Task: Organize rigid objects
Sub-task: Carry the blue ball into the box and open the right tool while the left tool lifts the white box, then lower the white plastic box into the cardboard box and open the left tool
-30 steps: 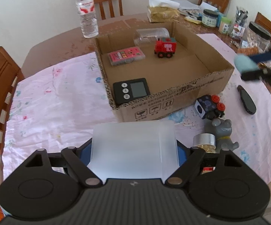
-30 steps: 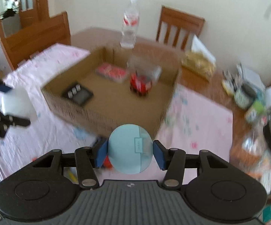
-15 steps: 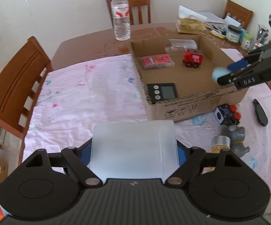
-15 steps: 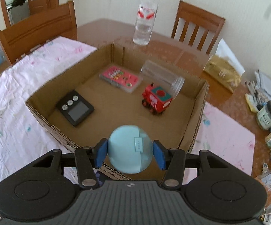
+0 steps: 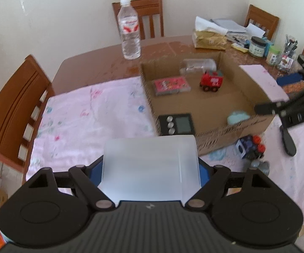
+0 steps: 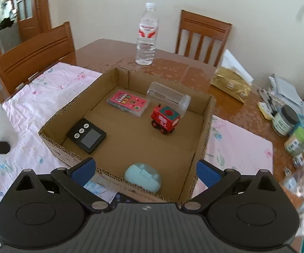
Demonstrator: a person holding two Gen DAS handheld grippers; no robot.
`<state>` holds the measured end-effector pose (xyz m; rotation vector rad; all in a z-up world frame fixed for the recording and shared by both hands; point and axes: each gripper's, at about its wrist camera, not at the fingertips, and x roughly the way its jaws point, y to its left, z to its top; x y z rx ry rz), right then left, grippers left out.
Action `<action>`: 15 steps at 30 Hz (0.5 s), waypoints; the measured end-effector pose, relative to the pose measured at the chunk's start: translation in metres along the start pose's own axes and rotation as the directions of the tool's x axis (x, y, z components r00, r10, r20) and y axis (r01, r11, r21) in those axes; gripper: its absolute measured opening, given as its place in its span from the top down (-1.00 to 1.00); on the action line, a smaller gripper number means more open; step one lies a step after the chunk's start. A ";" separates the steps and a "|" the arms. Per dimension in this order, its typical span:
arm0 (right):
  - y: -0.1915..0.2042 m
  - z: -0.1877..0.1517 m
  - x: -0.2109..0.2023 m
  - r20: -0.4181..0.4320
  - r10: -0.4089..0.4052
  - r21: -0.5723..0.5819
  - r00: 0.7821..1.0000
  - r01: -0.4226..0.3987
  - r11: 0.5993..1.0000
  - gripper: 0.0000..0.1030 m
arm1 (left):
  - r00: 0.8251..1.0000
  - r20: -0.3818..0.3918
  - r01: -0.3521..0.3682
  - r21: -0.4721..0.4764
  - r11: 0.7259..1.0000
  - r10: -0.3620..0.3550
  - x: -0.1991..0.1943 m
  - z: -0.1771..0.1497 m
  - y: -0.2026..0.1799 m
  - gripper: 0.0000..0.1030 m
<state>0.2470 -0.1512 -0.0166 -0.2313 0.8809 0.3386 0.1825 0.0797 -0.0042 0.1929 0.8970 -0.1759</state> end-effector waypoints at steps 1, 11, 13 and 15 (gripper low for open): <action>0.001 -0.003 -0.003 0.003 -0.006 0.012 1.000 0.006 1.000 -1.00 | 1.000 0.006 0.006 0.007 1.000 -0.006 0.001 0.005 -0.002 -0.60; -0.007 -0.029 -0.025 0.018 -0.053 0.127 0.998 0.051 0.991 -1.00 | 0.996 0.059 0.055 0.078 0.995 -0.059 0.038 0.070 -0.028 -0.60; -0.009 -0.034 -0.027 0.015 -0.064 0.134 0.998 0.062 0.989 -1.00 | 0.996 0.059 0.066 0.080 0.995 -0.071 0.050 0.082 -0.032 -0.60; -0.012 -0.039 -0.026 0.006 -0.080 0.137 0.997 0.078 0.987 -1.00 | 0.996 0.052 0.073 0.083 0.994 -0.078 0.065 0.093 -0.037 -0.60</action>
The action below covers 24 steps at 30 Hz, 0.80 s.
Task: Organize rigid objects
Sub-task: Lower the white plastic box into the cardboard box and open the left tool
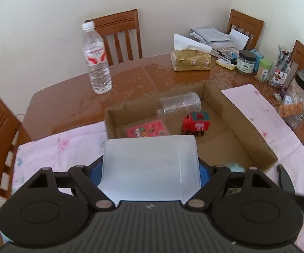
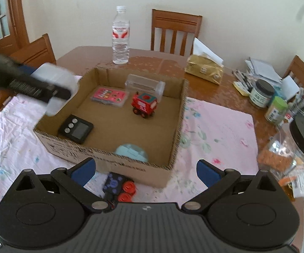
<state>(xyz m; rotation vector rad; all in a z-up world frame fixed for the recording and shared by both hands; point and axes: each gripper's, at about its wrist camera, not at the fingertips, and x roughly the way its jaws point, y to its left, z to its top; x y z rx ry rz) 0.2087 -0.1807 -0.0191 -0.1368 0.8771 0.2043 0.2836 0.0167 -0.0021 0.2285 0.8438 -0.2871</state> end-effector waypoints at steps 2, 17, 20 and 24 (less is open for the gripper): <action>-0.004 -0.004 0.001 -0.011 -0.012 0.008 1.000 0.012 1.000 -1.00 | 1.000 -0.007 0.001 0.009 1.000 -0.001 0.013 0.007 -0.003 -0.60; -0.029 -0.027 0.004 -0.079 -0.083 0.090 0.993 0.090 0.992 -1.00 | 0.999 0.027 -0.020 -0.030 0.999 0.021 0.042 0.024 0.006 -0.87; -0.028 -0.028 0.003 -0.079 -0.090 0.099 0.993 0.097 0.990 -1.00 | 0.999 0.033 -0.020 -0.031 0.999 0.021 0.031 0.016 0.008 -0.89; -0.025 -0.029 -0.002 -0.073 -0.104 0.110 0.992 0.111 0.988 -1.00 | 0.999 0.043 -0.011 -0.036 0.999 0.012 0.014 0.004 0.009 -0.90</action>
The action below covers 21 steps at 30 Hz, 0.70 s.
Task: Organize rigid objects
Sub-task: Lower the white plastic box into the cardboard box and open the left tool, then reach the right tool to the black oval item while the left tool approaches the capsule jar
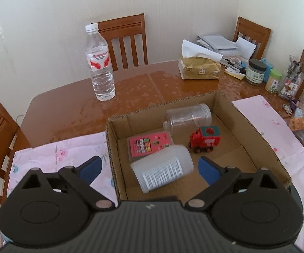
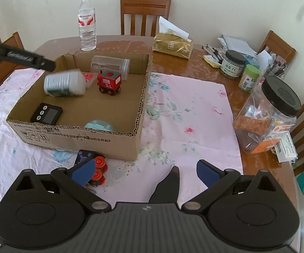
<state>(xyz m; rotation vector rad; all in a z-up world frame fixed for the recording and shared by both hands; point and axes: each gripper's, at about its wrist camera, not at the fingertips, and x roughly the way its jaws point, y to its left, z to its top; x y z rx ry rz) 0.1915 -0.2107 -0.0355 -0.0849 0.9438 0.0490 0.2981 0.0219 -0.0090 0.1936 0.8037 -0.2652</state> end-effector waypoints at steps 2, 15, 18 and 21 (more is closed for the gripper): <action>0.002 -0.003 -0.003 0.004 -0.011 0.007 1.000 0.011 1.000 -1.00 | 1.000 0.004 0.005 0.002 1.000 -0.005 -0.009 -0.007 0.001 -0.90; 0.022 -0.042 -0.023 -0.024 -0.072 0.096 0.997 0.074 0.993 -1.00 | 0.996 0.003 0.090 0.051 0.995 -0.090 -0.063 -0.071 -0.004 -0.90; 0.023 -0.054 -0.024 -0.048 -0.063 0.111 0.997 0.068 0.992 -1.00 | 0.992 -0.014 0.129 0.059 0.990 -0.129 -0.071 -0.088 -0.013 -0.90; 0.019 -0.062 -0.018 -0.072 -0.057 0.095 0.996 0.063 0.993 -1.00 | 0.988 -0.039 0.149 0.082 0.985 -0.146 -0.075 -0.102 -0.024 -0.90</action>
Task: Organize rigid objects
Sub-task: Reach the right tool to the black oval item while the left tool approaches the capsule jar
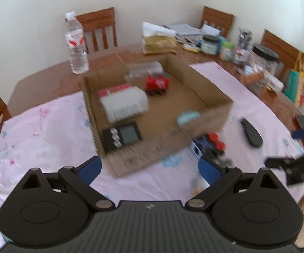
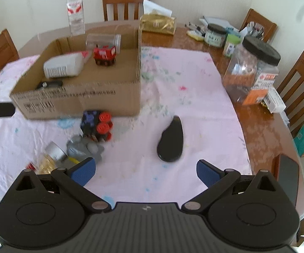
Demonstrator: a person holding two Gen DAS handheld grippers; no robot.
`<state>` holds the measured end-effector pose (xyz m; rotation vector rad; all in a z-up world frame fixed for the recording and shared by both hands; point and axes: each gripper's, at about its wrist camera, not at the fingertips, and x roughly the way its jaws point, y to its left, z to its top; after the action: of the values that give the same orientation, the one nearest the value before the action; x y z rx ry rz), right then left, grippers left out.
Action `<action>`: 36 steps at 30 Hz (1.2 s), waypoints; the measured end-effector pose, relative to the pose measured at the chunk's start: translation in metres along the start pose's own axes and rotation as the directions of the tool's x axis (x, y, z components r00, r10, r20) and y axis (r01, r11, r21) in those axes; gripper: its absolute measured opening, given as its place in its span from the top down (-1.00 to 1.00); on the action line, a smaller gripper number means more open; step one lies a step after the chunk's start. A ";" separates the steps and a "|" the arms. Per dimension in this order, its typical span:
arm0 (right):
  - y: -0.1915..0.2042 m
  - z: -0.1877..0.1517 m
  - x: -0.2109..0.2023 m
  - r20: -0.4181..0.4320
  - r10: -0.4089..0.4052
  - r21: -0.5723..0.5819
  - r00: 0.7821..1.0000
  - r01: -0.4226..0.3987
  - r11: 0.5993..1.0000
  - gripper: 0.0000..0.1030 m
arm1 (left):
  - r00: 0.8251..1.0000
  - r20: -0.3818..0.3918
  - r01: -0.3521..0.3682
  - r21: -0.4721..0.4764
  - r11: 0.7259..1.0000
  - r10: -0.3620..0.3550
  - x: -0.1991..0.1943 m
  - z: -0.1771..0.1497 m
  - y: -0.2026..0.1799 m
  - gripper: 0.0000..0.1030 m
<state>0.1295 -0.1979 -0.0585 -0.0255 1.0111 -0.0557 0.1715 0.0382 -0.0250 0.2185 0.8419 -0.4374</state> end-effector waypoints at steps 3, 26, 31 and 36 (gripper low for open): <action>-0.007 0.000 0.012 -0.017 0.011 -0.039 1.000 -0.011 0.999 -1.00 | 1.000 -0.021 -0.004 -0.008 1.000 0.004 0.002 -0.010 -0.013 -0.90; -0.084 0.047 0.091 -0.093 0.362 -0.372 0.928 -0.370 0.852 -1.00 | 0.922 -0.280 -0.340 -0.257 0.905 0.267 0.038 -0.077 -0.075 -0.91; -0.074 0.053 0.098 -0.122 0.403 -0.437 0.907 -0.413 0.799 -1.00 | 0.905 -0.291 -0.393 -0.283 0.875 0.312 0.037 -0.083 -0.060 -0.91; -0.068 0.061 0.107 -0.166 0.430 -0.482 0.887 -0.453 0.750 -1.00 | 0.887 -0.304 -0.436 -0.303 0.847 0.348 0.043 -0.081 -0.039 -0.91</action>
<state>0.2354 -0.2727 -0.1140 -0.2707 1.0301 0.6600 0.1239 0.0197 -0.1107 0.0950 1.0682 0.1440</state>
